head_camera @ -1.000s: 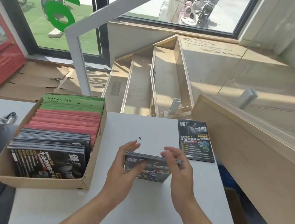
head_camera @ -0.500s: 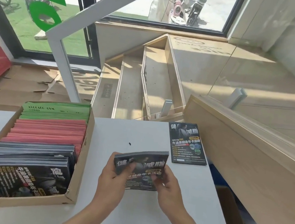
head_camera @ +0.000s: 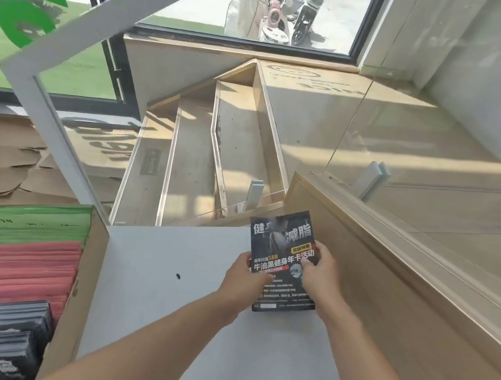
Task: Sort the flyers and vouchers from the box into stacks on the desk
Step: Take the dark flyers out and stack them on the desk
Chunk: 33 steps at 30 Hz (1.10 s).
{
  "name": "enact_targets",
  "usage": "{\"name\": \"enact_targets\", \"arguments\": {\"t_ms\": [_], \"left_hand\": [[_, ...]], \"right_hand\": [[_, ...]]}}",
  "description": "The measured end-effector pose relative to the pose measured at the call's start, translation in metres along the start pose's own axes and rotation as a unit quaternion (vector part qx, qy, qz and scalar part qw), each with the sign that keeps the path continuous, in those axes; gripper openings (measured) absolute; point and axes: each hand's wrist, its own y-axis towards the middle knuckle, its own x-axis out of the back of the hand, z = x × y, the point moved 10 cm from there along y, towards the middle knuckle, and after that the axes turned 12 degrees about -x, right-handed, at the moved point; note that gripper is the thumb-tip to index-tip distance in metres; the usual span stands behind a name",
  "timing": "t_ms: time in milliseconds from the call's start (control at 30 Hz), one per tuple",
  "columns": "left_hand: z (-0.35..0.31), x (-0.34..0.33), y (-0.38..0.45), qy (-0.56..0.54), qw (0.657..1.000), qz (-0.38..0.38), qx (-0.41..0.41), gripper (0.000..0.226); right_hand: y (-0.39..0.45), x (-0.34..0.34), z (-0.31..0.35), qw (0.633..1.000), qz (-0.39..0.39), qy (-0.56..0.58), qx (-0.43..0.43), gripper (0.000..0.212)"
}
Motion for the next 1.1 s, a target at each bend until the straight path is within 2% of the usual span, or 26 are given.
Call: {"name": "enact_targets", "arguments": {"t_ms": [133, 200, 300, 500, 600, 667, 733, 900, 967, 1033, 1100], "left_hand": [[0.005, -0.013, 0.021, 0.037, 0.999, 0.014, 0.009, 0.038], [0.010, -0.016, 0.027, 0.054, 0.998, 0.026, 0.018, 0.038], [0.017, -0.018, 0.032, 0.085, 0.996, 0.037, 0.012, 0.039], [0.020, -0.021, 0.033, 0.130, 0.990, 0.042, -0.023, 0.048], [0.025, -0.027, 0.032, 0.119, 0.992, 0.047, -0.011, 0.053], [0.026, -0.031, 0.031, 0.103, 0.993, 0.055, 0.009, 0.063], [0.027, -0.035, 0.033, 0.087, 0.994, 0.063, 0.027, 0.085], [0.030, -0.035, 0.038, 0.113, 0.991, 0.067, 0.033, 0.095], [0.029, -0.033, 0.037, 0.196, 0.979, 0.065, 0.002, 0.107], [0.029, -0.040, 0.035, 0.316, 0.943, 0.096, -0.026, 0.131], [0.031, -0.048, 0.030, 0.371, 0.921, 0.113, -0.037, 0.138]], "right_hand": [[0.024, 0.001, 0.007, 0.995, -0.039, -0.090, 0.025, 0.036], [0.030, -0.002, 0.004, 0.983, -0.052, -0.172, 0.035, 0.037], [0.032, -0.011, -0.003, 0.946, -0.081, -0.309, 0.047, 0.062], [0.036, -0.021, -0.017, 0.960, -0.019, -0.279, -0.001, 0.079], [0.041, -0.025, -0.015, 0.956, 0.009, -0.293, -0.003, 0.075], [0.042, -0.027, -0.013, 0.949, 0.015, -0.315, 0.002, 0.070], [0.040, -0.029, -0.011, 0.938, 0.018, -0.346, 0.010, 0.069], [0.043, -0.029, -0.008, 0.929, 0.022, -0.370, 0.005, 0.070], [0.046, -0.033, 0.002, 0.924, 0.021, -0.381, 0.011, 0.073], [0.053, -0.040, 0.020, 0.915, 0.022, -0.403, 0.026, 0.080], [0.061, -0.051, 0.040, 0.899, 0.035, -0.434, 0.056, 0.083]]}}
